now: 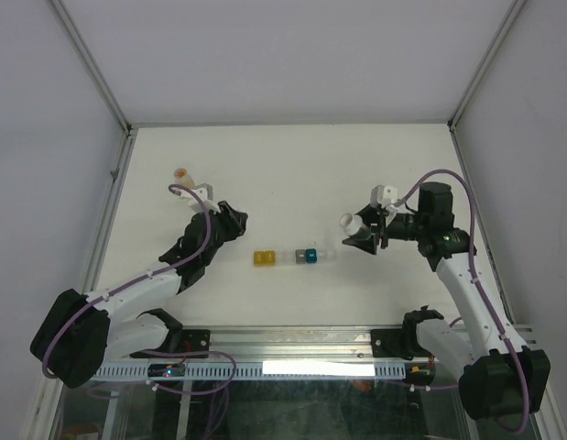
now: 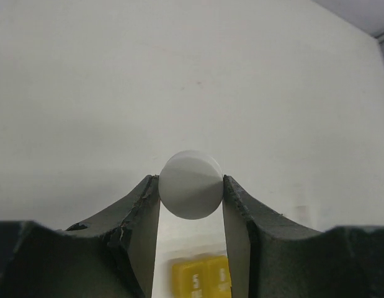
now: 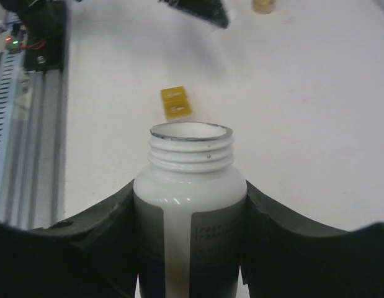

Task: Sort the pills into containers

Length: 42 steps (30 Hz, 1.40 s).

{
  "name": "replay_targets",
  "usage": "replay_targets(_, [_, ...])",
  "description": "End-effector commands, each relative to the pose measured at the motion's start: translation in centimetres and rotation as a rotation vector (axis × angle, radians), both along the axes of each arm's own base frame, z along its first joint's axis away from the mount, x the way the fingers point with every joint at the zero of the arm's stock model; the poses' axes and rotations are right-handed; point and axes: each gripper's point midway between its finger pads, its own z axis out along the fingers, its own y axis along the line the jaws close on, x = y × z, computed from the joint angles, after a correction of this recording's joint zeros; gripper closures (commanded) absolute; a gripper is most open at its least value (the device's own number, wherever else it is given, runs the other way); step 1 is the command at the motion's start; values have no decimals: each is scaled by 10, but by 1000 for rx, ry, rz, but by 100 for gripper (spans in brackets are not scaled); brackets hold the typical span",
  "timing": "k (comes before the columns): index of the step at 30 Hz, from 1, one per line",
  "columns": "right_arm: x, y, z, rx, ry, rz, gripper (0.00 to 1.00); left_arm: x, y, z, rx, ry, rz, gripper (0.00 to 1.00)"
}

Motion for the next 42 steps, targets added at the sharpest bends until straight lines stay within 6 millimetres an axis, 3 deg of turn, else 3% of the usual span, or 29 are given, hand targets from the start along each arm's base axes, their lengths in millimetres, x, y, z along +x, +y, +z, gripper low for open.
replay_targets(1, [60, -12, 88, 190, -156, -316, 100, 3, 34, -40, 41, 131, 114, 95])
replay_targets(4, [124, -51, 162, 382, -173, -715, 100, 6, 45, -64, 95, 209, 163, 93])
replay_targets(6, [141, -63, 203, 516, -107, -763, 100, 8, 51, -75, 119, 254, 200, 90])
replay_targets(7, [133, -55, 227, 578, -94, -676, 100, 9, 54, -80, 129, 275, 224, 88])
replay_targets(8, [109, -30, 236, 596, -43, -482, 100, 9, 57, -84, 141, 295, 242, 84])
replay_targets(10, [29, 24, 234, 536, 35, -15, 100, 9, 61, -92, 165, 328, 264, 80])
replay_targets(11, [-8, 33, 227, 491, -36, 132, 100, 9, 62, -94, 172, 336, 266, 76])
replay_targets(12, [-22, 31, 225, 491, -133, 148, 100, 8, 62, -96, 176, 341, 268, 73])
replay_targets(13, [-12, 22, 231, 514, -209, 40, 100, 8, 62, -97, 178, 345, 269, 67])
replay_targets(14, [14, 10, 243, 531, -247, -124, 100, 8, 63, -98, 179, 348, 271, 63])
replay_targets(16, [73, -20, 247, 506, -205, -428, 100, 8, 61, -98, 169, 352, 264, 56])
replay_targets(17, [75, -19, 243, 512, -181, -395, 100, 8, 59, -97, 164, 351, 260, 50])
replay_targets(20, [-6, 15, 221, 498, -159, 71, 100, 9, 53, -87, 148, 336, 228, 38])
replay_targets(21, [-4, 12, 217, 533, -172, 42, 100, 9, 52, -83, 140, 327, 221, 34])
replay_targets(23, [60, -18, 210, 550, -131, -305, 100, 6, 50, -74, 115, 309, 204, 24])
replay_targets(24, [75, -22, 196, 476, -147, -353, 100, 4, 48, -69, 96, 298, 189, 21])
replay_targets(27, [37, -2, 143, 353, -4, -76, 100, -1, 43, -49, 51, 250, 140, 14])
replay_targets(29, [27, -2, 113, 295, -7, -36, 100, -7, 36, -33, 25, 202, 83, 9])
replay_targets(32, [20, -7, 77, 167, -119, -21, 100, -21, 14, 0, -32, 78, -96, 2])
replay_targets(37, [19, -20, 19, -16, -104, -11, 100, -62, -23, 61, -202, -235, -422, 1])
replay_targets(40, [22, -31, -20, -138, -61, -6, 100, -87, -34, 79, -291, -371, -557, 1])
replay_targets(42, [23, -36, -42, -208, -37, 1, 100, -97, -39, 81, -312, -406, -622, 1])
